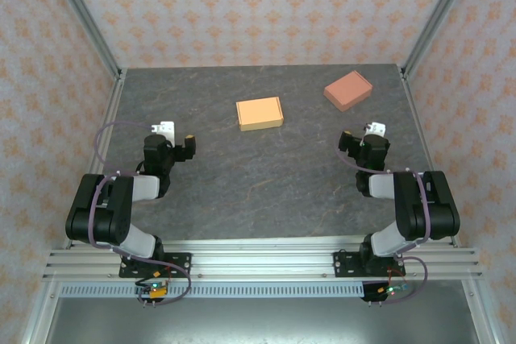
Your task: Fold the paper box
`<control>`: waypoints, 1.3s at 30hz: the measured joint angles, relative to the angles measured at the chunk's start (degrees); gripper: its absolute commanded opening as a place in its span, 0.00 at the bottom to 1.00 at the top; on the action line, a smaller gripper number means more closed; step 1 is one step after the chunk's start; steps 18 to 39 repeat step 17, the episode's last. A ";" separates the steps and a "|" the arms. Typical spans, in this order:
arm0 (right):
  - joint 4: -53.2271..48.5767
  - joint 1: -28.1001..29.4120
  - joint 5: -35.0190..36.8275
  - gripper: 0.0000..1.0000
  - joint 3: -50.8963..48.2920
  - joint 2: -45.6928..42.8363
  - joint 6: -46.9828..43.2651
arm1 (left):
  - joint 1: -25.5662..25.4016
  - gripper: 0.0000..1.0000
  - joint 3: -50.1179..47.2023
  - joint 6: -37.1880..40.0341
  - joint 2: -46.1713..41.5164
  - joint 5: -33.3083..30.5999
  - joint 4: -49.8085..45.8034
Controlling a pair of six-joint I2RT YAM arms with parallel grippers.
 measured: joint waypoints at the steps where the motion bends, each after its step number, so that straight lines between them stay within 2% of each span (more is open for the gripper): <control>1: -0.02 0.00 0.00 0.99 0.00 0.00 0.00 | -0.15 1.00 0.00 -0.02 0.00 -0.44 -0.02; 39: -0.63 0.02 0.04 0.99 0.22 0.00 0.00 | -0.31 1.00 0.00 -0.48 0.00 -1.90 -0.02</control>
